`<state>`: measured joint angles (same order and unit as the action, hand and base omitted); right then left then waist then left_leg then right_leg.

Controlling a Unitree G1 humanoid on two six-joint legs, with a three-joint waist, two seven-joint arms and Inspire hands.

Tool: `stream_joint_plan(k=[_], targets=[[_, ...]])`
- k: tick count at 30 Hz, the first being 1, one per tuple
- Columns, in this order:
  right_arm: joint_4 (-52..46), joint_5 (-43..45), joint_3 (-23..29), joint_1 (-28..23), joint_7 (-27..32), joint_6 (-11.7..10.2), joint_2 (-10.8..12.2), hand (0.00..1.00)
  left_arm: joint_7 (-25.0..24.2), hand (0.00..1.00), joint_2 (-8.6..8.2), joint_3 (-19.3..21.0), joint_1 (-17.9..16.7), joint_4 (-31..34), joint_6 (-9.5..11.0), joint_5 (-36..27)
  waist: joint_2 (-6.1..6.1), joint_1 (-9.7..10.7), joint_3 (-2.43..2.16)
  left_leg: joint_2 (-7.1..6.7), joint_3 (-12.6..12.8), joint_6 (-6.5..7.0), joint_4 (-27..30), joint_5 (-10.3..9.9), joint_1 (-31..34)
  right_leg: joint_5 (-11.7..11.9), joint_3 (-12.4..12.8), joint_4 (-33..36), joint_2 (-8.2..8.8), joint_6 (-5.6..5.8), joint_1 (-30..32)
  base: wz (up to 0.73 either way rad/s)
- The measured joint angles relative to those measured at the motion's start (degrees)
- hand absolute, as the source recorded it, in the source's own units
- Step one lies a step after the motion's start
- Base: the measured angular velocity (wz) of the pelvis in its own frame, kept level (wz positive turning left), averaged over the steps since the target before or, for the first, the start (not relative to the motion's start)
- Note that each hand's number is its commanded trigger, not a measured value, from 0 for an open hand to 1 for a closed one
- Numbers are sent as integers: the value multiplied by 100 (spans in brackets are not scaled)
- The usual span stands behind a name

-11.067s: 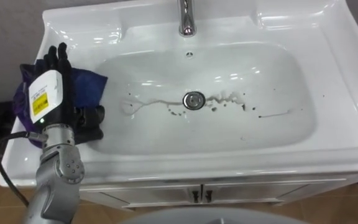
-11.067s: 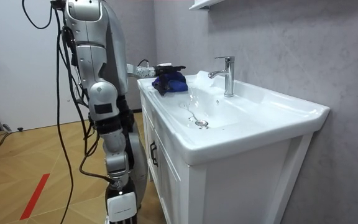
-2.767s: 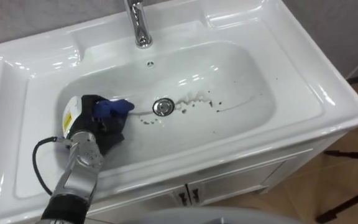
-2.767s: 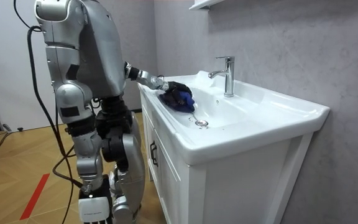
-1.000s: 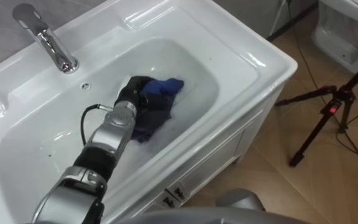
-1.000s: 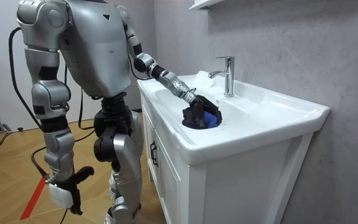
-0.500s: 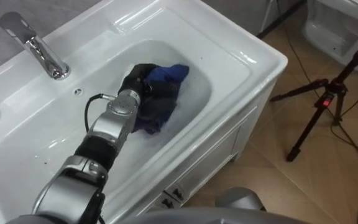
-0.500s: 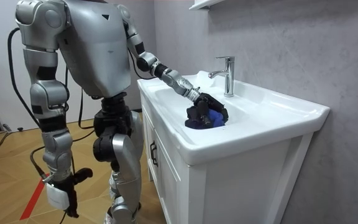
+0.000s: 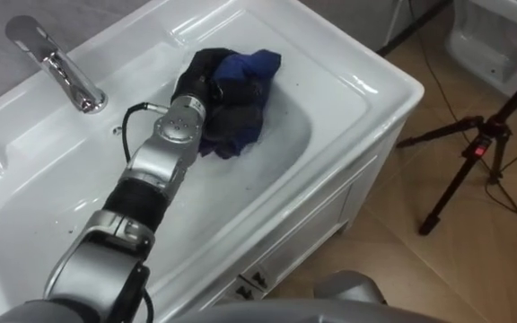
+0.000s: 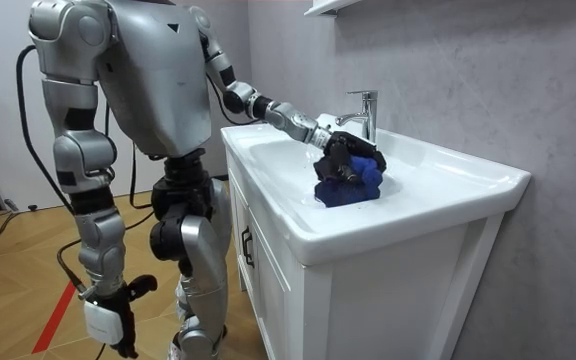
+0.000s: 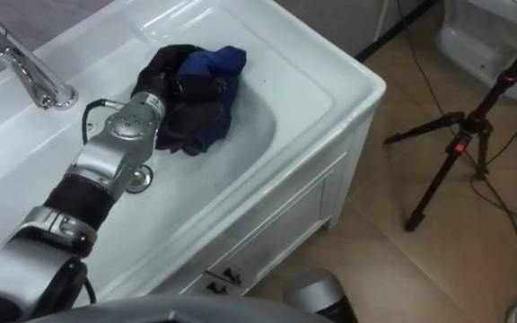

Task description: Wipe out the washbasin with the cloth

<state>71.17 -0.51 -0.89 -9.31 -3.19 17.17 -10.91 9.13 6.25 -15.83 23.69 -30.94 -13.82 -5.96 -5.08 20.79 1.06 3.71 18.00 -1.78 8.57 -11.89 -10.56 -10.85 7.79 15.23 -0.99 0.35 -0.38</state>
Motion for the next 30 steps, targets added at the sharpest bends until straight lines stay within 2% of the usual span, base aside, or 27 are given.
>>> stream_joint_plan(k=[2,7,9,11,14,19,23,30], targets=[[14,-26,-3,10,2,-4,14,0,-75,100,0,-4,-7,-48,7,54,30,-44,22,0,0,0,-10,0,-5,2,0,-26,-1,-3,-17,0],[87,-130,-4,1,10,47,29,0,-99,100,20,-5,-157,-518,-18,240,35,-86,24,0,1,0,-28,0,-25,4,3,-53,-4,-3,-38,0],[92,-135,-8,-7,7,78,28,0,-100,100,19,-2,-178,-893,-45,505,32,-94,21,0,11,0,-31,0,-9,4,1,-56,-5,-3,-46,0],[37,-148,-3,-81,0,112,28,0,-99,100,20,17,-414,-987,-147,1156,38,-99,16,3,11,0,-30,0,-10,3,0,-58,-8,-5,-51,0],[55,-150,1,-117,-1,127,30,0,-95,100,51,81,-581,-1096,-151,1791,65,-199,-15,3,9,0,-30,0,-19,3,6,-60,-10,-5,-61,0],[-6,-118,-5,-194,0,107,21,0,-88,100,111,216,-796,-1294,-83,2355,126,-346,-85,9,29,-1,-35,-1,-99,8,9,-66,-14,-12,-126,-2],[-23,-114,0,-209,-13,111,21,0,-50,100,127,352,-1022,-1427,35,2698,136,-398,-87,9,44,-1,-37,-1,-200,6,4,-103,-13,-13,-184,0],[-125,101,132,-216,-37,113,20,0,50,100,131,458,-1080,-1697,141,3450,122,-396,-93,14,63,-2,-114,-1,-227,58,19,-136,-32,18,-194,1]])
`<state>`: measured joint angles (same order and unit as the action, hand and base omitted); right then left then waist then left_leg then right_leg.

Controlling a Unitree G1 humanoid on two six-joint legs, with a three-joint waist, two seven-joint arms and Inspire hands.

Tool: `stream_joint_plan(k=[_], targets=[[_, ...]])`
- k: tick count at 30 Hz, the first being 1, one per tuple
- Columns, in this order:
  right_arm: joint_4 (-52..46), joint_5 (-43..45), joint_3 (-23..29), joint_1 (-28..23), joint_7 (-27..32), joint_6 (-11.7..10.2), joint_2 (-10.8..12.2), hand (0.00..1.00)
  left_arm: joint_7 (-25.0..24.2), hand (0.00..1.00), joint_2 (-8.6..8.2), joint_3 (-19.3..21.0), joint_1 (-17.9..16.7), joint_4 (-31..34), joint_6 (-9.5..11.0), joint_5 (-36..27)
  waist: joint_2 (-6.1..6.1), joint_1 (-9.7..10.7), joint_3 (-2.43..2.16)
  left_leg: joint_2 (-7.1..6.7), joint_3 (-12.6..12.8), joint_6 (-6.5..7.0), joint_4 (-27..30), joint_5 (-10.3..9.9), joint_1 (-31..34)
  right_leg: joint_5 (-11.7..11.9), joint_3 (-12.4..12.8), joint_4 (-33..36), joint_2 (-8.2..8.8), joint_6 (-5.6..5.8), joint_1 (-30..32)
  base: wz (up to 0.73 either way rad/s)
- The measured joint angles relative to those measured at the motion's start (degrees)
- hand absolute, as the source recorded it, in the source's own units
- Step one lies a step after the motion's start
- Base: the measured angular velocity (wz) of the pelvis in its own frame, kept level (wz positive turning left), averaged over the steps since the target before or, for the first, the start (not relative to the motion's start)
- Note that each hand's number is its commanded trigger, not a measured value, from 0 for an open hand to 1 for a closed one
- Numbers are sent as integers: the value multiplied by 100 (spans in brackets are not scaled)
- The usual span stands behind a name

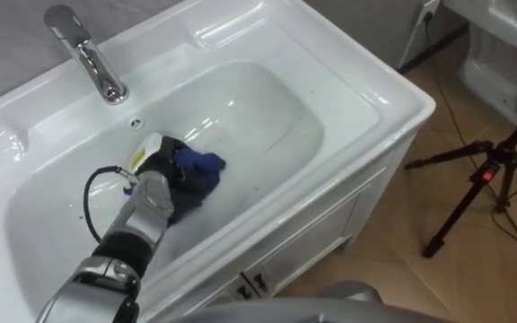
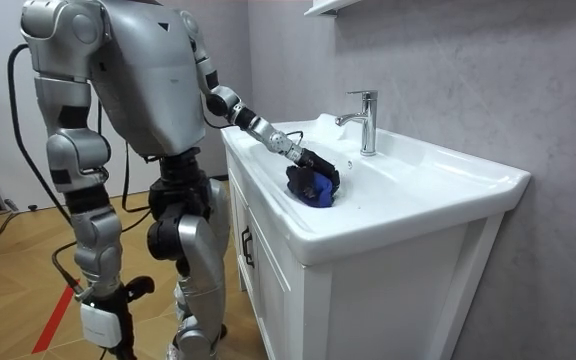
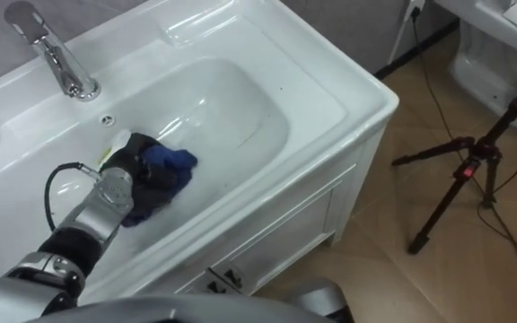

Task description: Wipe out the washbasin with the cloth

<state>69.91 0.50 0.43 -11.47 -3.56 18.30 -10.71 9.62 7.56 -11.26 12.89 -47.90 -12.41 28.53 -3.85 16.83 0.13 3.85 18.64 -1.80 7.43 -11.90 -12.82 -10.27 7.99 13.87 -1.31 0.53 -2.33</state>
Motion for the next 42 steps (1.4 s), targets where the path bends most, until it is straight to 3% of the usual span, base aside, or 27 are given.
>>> stream_joint_plan(k=[9,12,15,17,19,21,22,29,34,42], targets=[[-260,355,264,-199,-210,7,-54,0,150,100,74,224,-303,-56,21,1767,-38,-134,-25,78,167,-79,-13,-88,-78,42,139,113,-118,-23,24,-11],[-194,433,390,-187,-224,8,-83,0,343,100,221,225,-529,-56,21,2070,-46,-151,-32,103,161,-82,-19,-89,-76,82,137,79,-140,-40,11,0],[-148,436,578,-155,-198,3,-108,0,531,100,446,326,-783,-49,22,2338,-102,-226,-68,141,144,-105,-26,-103,-73,115,133,46,-180,-69,13,-5],[-130,431,719,-126,-179,11,-206,0,700,100,506,638,-1004,-46,20,2600,-212,-321,-89,154,120,-110,-48,-105,-49,149,123,-27,-194,-76,2,2],[-105,432,777,-46,-126,16,-321,0,899,100,644,674,-1200,-41,15,2636,-291,-329,-105,146,45,-109,-48,-104,-33,146,98,-30,-183,-73,-4,13],[-103,422,805,44,-53,-5,-368,0,1103,100,780,676,-1322,-23,17,2646,-309,-366,-111,145,-18,-109,6,-102,-2,143,39,-25,-166,-77,-7,6],[-95,422,880,82,-22,-29,-385,0,1203,100,821,688,-1332,-23,22,2745,-321,-496,-113,149,-18,-110,15,-100,4,149,45,-33,-170,-86,8,-5],[-79,423,993,199,-30,-158,-458,0,1716,100,825,697,-1394,-22,168,2970,-344,-759,-124,160,-221,-121,36,-90,37,156,-72,-122,-165,-101,-59,8],[-60,422,990,256,-30,-139,-454,0,1902,100,809,697,-1481,-17,181,3103,-365,-779,-146,169,-304,-128,36,-86,41,151,-125,-110,-159,-118,-75,1],[-51,438,993,325,-9,-216,-452,0,2122,100,792,697,-1574,29,191,3117,-355,-781,-142,173,-378,-128,32,-86,40,141,-170,-112,-156,-132,-91,1]])
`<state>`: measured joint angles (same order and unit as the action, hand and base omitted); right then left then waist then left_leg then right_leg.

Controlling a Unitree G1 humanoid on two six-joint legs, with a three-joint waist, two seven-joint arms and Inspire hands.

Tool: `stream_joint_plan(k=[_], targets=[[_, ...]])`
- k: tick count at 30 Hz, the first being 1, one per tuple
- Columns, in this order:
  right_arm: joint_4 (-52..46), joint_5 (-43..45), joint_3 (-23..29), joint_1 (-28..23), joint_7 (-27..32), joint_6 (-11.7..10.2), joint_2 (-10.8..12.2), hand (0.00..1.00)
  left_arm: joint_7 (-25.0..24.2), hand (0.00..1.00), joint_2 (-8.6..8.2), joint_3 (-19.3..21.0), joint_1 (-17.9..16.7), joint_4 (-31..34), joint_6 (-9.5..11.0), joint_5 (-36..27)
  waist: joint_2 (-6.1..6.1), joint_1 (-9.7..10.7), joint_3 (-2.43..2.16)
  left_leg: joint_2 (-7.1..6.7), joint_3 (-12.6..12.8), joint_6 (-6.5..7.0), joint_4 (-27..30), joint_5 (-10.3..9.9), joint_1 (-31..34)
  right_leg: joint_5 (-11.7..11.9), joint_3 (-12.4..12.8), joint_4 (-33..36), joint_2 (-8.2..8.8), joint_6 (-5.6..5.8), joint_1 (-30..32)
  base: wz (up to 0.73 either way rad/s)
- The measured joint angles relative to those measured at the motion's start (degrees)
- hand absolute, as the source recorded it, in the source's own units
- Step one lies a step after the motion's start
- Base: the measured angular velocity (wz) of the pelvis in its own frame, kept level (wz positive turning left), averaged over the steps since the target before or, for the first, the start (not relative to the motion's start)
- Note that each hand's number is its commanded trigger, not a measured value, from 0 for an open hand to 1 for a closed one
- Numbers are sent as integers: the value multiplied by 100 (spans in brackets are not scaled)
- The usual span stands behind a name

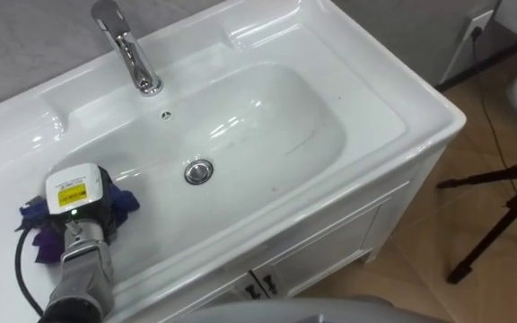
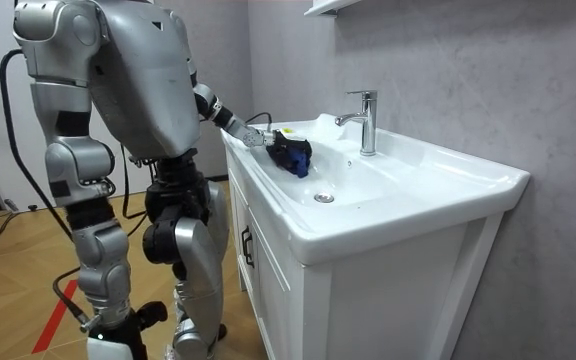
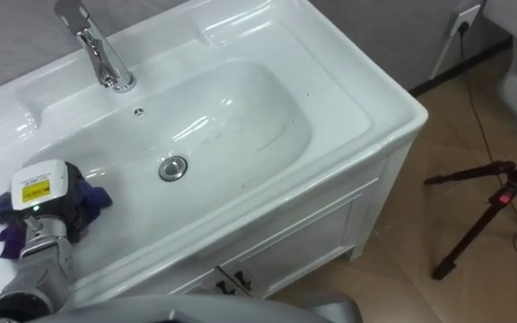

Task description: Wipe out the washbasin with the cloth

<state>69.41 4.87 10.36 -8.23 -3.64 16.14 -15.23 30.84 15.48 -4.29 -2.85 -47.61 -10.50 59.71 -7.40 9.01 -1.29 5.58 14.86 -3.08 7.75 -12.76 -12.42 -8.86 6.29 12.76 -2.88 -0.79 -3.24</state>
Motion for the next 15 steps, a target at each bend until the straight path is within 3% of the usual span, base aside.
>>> stream_joint_plan(k=[5,15], targets=[[151,-9,-12,20,36,-58,31,0,15,100,-2,0,-147,227,5,1,73,-2,14,-6,-63,0,4,0,1,-38,-30,2,8,-7,-2,4],[444,-232,-300,-1,-27,-119,33,0,-135,100,-34,-90,-9,225,3,-59,88,66,24,-48,-172,1,3,-1,2,-93,-174,7,77,13,-16,7]])
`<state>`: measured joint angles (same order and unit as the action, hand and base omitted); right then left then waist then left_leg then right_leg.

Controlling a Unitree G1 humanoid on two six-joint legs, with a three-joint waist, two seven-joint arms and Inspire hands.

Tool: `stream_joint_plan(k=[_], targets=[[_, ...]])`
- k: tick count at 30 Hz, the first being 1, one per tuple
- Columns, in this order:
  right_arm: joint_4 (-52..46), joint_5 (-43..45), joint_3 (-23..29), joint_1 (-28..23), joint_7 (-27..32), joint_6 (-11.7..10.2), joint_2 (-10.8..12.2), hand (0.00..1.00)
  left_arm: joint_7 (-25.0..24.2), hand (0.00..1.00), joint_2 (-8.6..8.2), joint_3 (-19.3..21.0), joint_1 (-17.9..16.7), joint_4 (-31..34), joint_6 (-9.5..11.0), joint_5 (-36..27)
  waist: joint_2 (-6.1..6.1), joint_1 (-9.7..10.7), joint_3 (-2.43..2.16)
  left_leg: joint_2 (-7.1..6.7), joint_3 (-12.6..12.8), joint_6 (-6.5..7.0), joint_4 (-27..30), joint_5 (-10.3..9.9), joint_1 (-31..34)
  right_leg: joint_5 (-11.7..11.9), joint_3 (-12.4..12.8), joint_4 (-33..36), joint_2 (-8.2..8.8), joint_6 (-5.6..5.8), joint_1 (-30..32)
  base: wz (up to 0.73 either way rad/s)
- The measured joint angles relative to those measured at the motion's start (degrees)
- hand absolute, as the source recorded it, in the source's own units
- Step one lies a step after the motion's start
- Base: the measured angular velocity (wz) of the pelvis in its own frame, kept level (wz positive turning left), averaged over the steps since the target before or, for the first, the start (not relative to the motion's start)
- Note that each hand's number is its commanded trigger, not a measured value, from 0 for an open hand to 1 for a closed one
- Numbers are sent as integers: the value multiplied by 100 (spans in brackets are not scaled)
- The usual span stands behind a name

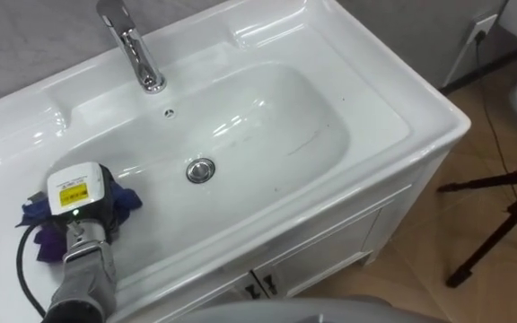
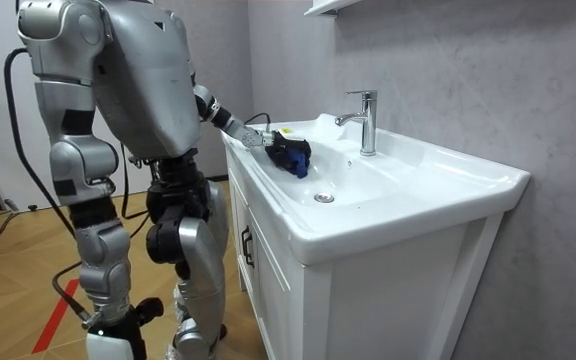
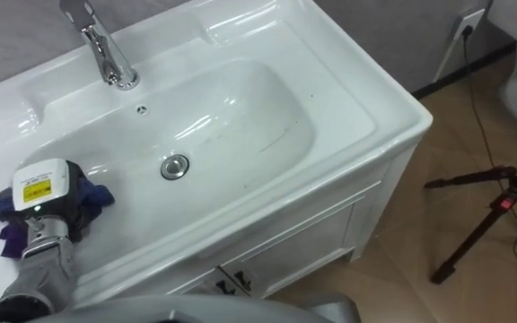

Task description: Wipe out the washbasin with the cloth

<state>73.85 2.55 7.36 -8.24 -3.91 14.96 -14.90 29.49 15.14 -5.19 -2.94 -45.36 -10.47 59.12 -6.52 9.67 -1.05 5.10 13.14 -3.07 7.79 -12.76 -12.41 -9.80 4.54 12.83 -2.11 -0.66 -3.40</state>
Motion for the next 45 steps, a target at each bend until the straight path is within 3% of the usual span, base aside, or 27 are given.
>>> stream_joint_plan(k=[6,7,10,13,20,23,29,32,37,45], targets=[[41,-9,-63,39,-19,12,-7,0,-15,100,-123,-40,176,-224,-191,-21,20,144,23,-16,-36,1,43,1,83,-100,-8,158,18,-3,119,5],[45,-45,-177,31,-47,11,14,0,-17,100,-165,-37,311,-334,-231,-118,48,143,50,-17,-35,1,60,1,102,-125,-9,220,21,-9,155,0],[46,-61,-394,67,-58,65,58,0,-91,100,-325,-35,720,-654,-338,-333,81,138,56,-38,-65,1,125,1,237,-174,-17,370,46,-11,325,3],[62,-60,-494,161,-56,77,82,0,-204,100,-361,-55,1052,-776,-351,-787,181,238,117,-82,-69,22,180,16,402,-214,-58,522,108,7,507,8],[123,-52,-953,201,-58,169,129,0,-281,100,-499,-196,1480,-871,-406,-1754,378,277,110,-109,-87,45,185,30,492,-204,-59,477,131,39,556,3],[133,-54,-996,284,-58,258,141,0,-303,100,-578,-296,1669,-952,-460,-2066,385,433,111,-164,-129,96,196,66,586,-220,-172,498,224,69,608,17],[70,-279,-1068,257,-63,280,150,0,-422,100,-688,-456,1897,-984,-460,-2571,424,544,110,-238,-82,128,182,90,594,-237,-170,522,302,127,648,4],[41,-280,-1120,229,-86,391,154,0,-492,100,-754,-454,2028,-996,-507,-2942,464,578,118,-278,-81,137,182,95,588,-258,-170,557,344,158,646,3],[55,-277,-1119,128,-99,401,158,0,-607,100,-753,-459,2179,-1005,-496,-3416,546,603,130,-293,-58,139,183,94,588,-275,-173,571,363,174,650,1],[52,-268,-1102,107,-133,516,158,0,-775,100,-730,-461,2270,-1047,-449,-3718,550,731,130,-291,-39,140,183,95,592,-281,-181,588,366,173,652,0]])
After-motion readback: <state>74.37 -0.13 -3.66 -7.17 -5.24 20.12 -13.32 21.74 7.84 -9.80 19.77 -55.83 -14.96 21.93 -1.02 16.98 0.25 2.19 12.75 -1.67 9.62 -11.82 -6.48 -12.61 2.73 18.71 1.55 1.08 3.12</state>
